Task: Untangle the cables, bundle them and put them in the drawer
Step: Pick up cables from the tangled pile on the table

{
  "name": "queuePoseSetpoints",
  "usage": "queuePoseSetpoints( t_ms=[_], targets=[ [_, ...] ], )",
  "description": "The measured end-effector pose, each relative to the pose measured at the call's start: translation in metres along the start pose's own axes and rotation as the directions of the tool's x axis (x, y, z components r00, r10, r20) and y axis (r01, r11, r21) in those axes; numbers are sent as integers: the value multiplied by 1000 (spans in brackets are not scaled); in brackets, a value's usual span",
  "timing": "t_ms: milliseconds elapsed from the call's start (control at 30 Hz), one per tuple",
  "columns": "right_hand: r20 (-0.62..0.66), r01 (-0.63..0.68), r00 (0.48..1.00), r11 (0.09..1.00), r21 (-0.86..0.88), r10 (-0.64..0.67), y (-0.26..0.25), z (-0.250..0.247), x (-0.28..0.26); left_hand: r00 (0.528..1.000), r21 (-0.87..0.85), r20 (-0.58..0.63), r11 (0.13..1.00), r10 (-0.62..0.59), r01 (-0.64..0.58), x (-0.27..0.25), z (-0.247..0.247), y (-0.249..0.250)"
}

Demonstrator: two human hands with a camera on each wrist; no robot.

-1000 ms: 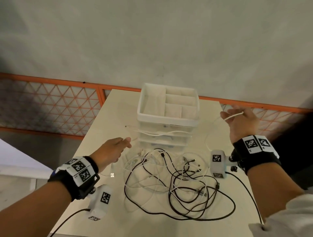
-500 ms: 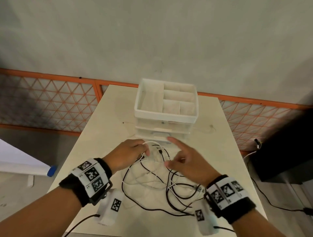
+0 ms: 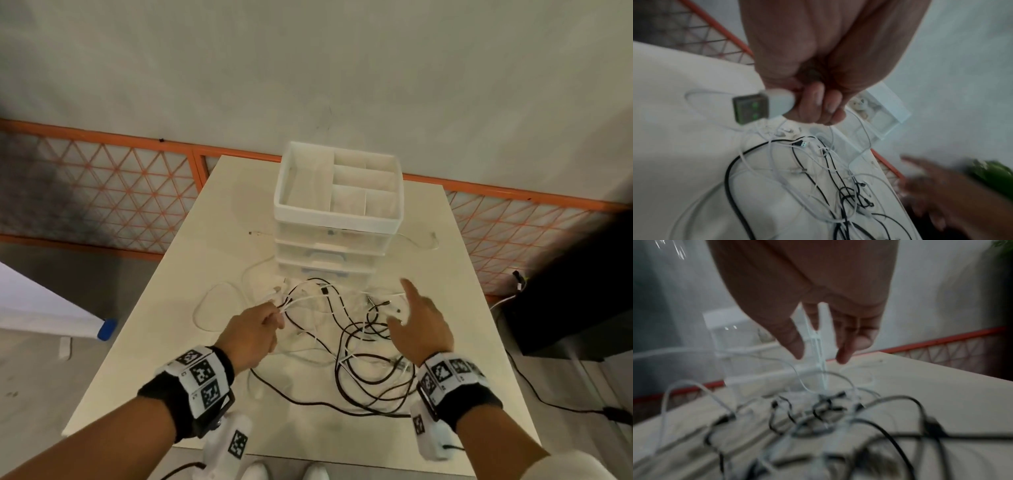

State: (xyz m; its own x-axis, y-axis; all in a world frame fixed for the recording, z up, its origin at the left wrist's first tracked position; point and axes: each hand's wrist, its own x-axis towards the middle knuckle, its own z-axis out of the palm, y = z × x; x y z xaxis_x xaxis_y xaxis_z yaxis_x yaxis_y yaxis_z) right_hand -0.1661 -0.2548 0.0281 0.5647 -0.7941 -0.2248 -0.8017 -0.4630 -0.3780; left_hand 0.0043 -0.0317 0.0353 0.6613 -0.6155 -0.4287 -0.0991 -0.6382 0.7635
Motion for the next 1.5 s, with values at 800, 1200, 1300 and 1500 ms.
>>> queuePoseSetpoints(
  t_ms=[800,1200,1300,1500],
  targets=[
    [-271,294,956,327,898,-115,-124,-122,-48,962,-425,-258,884,88,-194,19,-57,35],
    [-328,323,938,59,944,114,-146,-101,-56,948,-208,131,943,291,-260,11,-11,26],
    [-333,335,911,36,942,242,-114,-109,-35,986,21,83,989,145,-147,27,-18,-23],
    [-287,223,904,224,949,317,-65,-110,19,995,-3,24,996,-92,92,43,-33,-37]
  ],
)
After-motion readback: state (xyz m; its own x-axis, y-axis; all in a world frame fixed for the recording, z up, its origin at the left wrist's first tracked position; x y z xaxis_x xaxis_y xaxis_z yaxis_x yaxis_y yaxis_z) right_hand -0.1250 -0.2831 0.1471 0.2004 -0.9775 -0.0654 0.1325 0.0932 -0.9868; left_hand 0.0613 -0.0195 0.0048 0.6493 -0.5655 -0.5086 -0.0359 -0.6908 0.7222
